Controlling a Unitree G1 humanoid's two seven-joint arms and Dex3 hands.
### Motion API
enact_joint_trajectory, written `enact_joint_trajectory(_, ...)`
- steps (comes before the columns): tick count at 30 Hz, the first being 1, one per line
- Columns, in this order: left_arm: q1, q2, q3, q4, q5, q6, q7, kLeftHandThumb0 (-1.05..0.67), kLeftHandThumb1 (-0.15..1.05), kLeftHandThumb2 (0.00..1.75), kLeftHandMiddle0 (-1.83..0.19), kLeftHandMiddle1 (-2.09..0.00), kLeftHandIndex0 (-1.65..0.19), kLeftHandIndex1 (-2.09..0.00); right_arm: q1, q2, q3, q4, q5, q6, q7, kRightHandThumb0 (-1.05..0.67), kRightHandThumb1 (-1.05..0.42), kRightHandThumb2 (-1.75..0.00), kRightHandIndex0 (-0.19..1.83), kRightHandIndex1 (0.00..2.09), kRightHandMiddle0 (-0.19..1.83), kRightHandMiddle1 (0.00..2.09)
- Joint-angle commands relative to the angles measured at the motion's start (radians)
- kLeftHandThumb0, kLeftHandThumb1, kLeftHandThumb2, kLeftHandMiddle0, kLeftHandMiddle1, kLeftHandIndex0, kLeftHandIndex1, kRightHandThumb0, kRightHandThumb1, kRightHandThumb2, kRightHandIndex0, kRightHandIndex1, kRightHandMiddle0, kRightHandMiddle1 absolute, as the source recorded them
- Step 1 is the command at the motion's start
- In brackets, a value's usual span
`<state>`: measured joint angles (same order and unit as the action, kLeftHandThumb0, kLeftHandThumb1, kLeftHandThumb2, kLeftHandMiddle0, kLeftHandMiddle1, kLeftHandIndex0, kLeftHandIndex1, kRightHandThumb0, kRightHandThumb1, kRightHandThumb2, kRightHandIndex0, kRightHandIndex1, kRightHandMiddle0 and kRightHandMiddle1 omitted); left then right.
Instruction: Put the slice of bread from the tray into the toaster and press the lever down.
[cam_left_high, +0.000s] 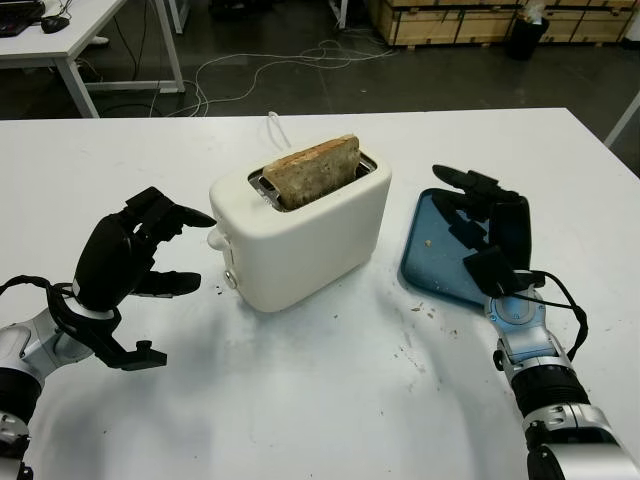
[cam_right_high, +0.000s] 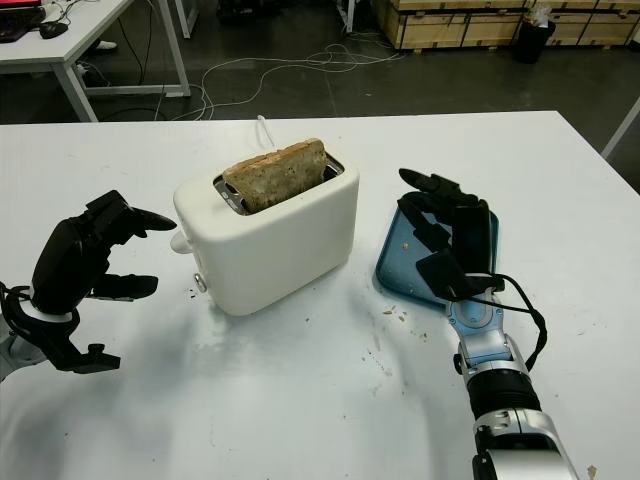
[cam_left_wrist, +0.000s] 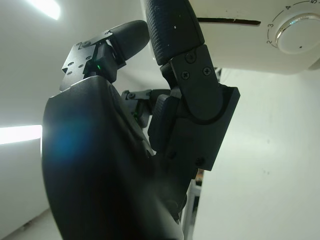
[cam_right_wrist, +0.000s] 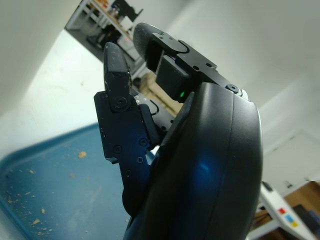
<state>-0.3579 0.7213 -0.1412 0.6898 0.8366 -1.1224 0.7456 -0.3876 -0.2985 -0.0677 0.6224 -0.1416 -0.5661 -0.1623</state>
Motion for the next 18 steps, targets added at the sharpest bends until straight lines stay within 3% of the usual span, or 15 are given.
enact_joint_trajectory(1,0.001,0.011,0.004,-0.016,-0.027,-0.007,-0.019,-0.94,0.92,0.81,-0.46,-1.75,-0.10,-1.31,0.019,0.014,-0.014,-0.040,0.035,0.025,0.026,-0.43,-0.92,-0.19,1.09,0.06,0.96,0.02)
enact_joint_trajectory(18,-0.014,0.006,-0.019,0.016,-0.007,0.004,-0.027,-0.95,0.92,0.81,-0.58,-1.75,-0.06,-1.33,0.042,0.028,-0.039,-0.077,0.046,0.044,0.069,-0.44,-0.92,-0.18,1.10,0.04,0.97,0.01)
